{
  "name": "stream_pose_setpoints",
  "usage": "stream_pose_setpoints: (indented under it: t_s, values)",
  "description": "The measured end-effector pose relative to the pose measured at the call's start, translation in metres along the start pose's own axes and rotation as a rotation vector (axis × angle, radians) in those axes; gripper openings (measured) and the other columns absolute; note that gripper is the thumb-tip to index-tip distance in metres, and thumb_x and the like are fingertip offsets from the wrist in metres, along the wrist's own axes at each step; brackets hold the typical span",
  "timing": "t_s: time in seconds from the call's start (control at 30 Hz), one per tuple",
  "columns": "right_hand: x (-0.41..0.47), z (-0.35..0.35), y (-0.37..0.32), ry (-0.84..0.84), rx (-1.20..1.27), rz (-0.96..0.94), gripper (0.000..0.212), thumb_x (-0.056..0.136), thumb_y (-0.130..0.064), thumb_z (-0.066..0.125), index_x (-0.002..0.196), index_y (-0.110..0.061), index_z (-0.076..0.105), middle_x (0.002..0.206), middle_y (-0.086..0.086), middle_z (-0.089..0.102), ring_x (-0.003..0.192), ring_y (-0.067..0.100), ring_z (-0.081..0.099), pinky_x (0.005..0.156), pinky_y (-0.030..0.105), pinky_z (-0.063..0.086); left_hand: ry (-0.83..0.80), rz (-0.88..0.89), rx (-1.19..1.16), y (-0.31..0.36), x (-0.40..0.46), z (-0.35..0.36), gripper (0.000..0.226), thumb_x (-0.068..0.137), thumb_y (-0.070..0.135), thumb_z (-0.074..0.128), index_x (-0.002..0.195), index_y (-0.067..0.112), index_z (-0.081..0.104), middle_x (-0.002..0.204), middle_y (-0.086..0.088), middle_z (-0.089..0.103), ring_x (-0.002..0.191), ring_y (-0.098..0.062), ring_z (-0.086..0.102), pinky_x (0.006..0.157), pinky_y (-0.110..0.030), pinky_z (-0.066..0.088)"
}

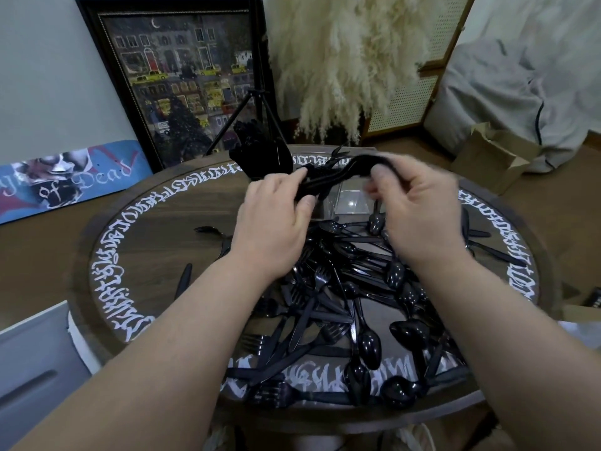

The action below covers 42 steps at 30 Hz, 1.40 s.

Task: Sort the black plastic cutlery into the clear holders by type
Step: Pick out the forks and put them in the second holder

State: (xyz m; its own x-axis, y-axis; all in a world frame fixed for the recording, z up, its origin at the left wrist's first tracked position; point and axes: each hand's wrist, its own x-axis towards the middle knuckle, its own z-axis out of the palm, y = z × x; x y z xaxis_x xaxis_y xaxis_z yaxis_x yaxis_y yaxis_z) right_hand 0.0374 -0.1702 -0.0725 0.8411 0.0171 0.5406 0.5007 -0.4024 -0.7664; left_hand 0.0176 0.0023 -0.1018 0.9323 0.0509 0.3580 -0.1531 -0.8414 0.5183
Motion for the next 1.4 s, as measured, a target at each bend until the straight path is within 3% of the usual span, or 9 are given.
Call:
stream_pose_setpoints:
  t_s: [0.13,0.2,0.47,0.6,0.77,0.87,1.1,1.27,1.4]
  values:
    - [0.037,-0.010,0.000,0.159,-0.270,-0.220,0.026,0.093,-0.019,0.052,0.109,-0.010,0.071,0.094,0.001,0.072,0.084,0.015,0.066,0.082,0.025,0.049,0.003,-0.041,0.104,-0.014,0.009,0.008,0.048,0.099,0.021,0.039,0.146,0.017,0.036,0.145,0.001,0.041,0.133,-0.025,0.030,0.109,-0.039,0.028]
    - [0.055,-0.003,0.001,0.130,-0.401,-0.315,0.027,0.094,-0.018,0.050,0.108,-0.008,0.070,0.095,0.008,0.072,0.087,0.023,0.066,0.081,0.030,0.048,-0.028,-0.053,0.126,-0.016,0.010,0.012,0.048,0.098,0.017,0.040,0.146,0.017,0.035,0.148,0.003,0.038,0.133,-0.024,0.028,0.110,-0.040,0.029]
    - [0.078,0.055,0.018,-0.369,-0.825,-0.406,0.033,0.100,-0.032,0.042,0.119,-0.017,0.064,0.109,0.005,0.066,0.104,0.029,0.045,0.084,0.034,0.036,-0.009,-0.075,0.107,-0.016,0.018,0.019,0.053,0.096,0.012,0.043,0.148,0.017,0.032,0.151,0.006,0.034,0.132,-0.022,0.028,0.109,-0.037,0.029]
    - [0.078,0.060,0.021,-0.547,-0.732,-0.272,0.054,0.087,-0.047,0.036,0.134,-0.025,0.053,0.125,0.000,0.059,0.116,0.026,0.037,0.101,0.039,0.035,0.036,-0.061,0.077,-0.011,0.018,0.021,0.053,0.095,0.012,0.047,0.146,0.014,0.035,0.150,0.003,0.037,0.134,-0.020,0.028,0.110,-0.031,0.025]
    - [0.100,0.029,0.034,-0.370,-0.534,-0.053,0.053,0.088,-0.018,0.037,0.140,-0.018,0.046,0.140,0.004,0.049,0.129,0.028,0.030,0.107,0.030,0.022,0.094,-0.041,0.086,-0.006,0.015,0.015,0.061,0.091,0.020,0.059,0.147,0.014,0.034,0.148,0.004,0.036,0.134,-0.016,0.032,0.109,-0.024,0.024]
    - [0.110,0.025,0.047,-0.492,-0.567,0.093,0.056,0.092,-0.006,0.040,0.147,-0.018,0.035,0.144,0.009,0.043,0.135,0.032,0.027,0.110,0.035,0.025,0.040,-0.013,0.146,-0.002,0.019,0.009,0.069,0.089,0.028,0.063,0.149,0.016,0.029,0.151,0.005,0.031,0.134,-0.017,0.033,0.108,-0.027,0.028]
    - [0.113,0.028,0.062,-0.577,-0.644,-0.019,0.043,0.090,-0.013,0.053,0.133,-0.017,0.054,0.131,0.003,0.059,0.121,0.021,0.052,0.095,0.024,0.037,-0.069,0.002,0.329,0.006,0.052,0.012,0.081,0.089,0.048,0.059,0.152,0.020,0.016,0.158,0.005,0.016,0.134,-0.017,0.039,0.098,-0.033,0.043]
    - [0.103,0.024,0.051,-0.527,-0.569,-0.080,0.023,0.091,-0.024,0.056,0.107,-0.018,0.072,0.103,0.000,0.071,0.095,0.016,0.062,0.076,0.018,0.037,-0.043,-0.006,0.276,0.001,0.062,0.017,0.073,0.089,0.044,0.061,0.148,0.017,0.028,0.151,0.001,0.035,0.136,-0.016,0.036,0.106,-0.030,0.033]
    - [0.084,0.025,0.045,-0.543,-0.434,-0.016,0.033,0.086,-0.028,0.060,0.117,-0.020,0.066,0.101,-0.004,0.067,0.086,0.009,0.055,0.076,0.018,0.037,-0.032,0.006,0.246,-0.001,0.062,0.021,0.064,0.090,0.036,0.062,0.145,0.016,0.036,0.144,0.000,0.044,0.131,-0.017,0.041,0.103,-0.031,0.035]
